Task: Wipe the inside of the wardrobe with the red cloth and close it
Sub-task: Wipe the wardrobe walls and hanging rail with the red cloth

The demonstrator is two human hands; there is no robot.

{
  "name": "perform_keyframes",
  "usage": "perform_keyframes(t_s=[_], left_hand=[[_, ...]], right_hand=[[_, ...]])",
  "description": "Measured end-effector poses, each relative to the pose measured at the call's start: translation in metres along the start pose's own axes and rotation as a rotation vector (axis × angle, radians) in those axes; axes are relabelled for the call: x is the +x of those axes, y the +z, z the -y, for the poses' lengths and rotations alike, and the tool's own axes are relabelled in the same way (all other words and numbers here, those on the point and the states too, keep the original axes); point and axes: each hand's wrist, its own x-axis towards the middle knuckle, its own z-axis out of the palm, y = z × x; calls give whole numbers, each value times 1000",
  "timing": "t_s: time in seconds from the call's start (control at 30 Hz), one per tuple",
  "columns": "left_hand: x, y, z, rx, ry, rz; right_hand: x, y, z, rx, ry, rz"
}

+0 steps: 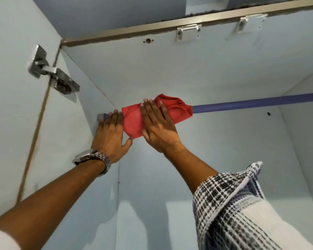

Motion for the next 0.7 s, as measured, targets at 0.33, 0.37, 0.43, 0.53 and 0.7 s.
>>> perform_keyframes(t_s=[0.33,0.37,0.43,0.53,0.7], left_hand=[[20,17,-146,-110,47,-121],[24,17,-166,-106,59,-124],[32,17,-215,-101,104,-131],[40,10,-287,-139,217,-142],[42,4,-378,-169,279,-116]], right_hand=[[-88,-42,-185,-158,135,-5],[-99,-48,-203,-178,160,14],[-123,-63,-242,-238,238,67],[-153,-87,-297,-296,342,126],[-171,-122,-348,-372,336,240]])
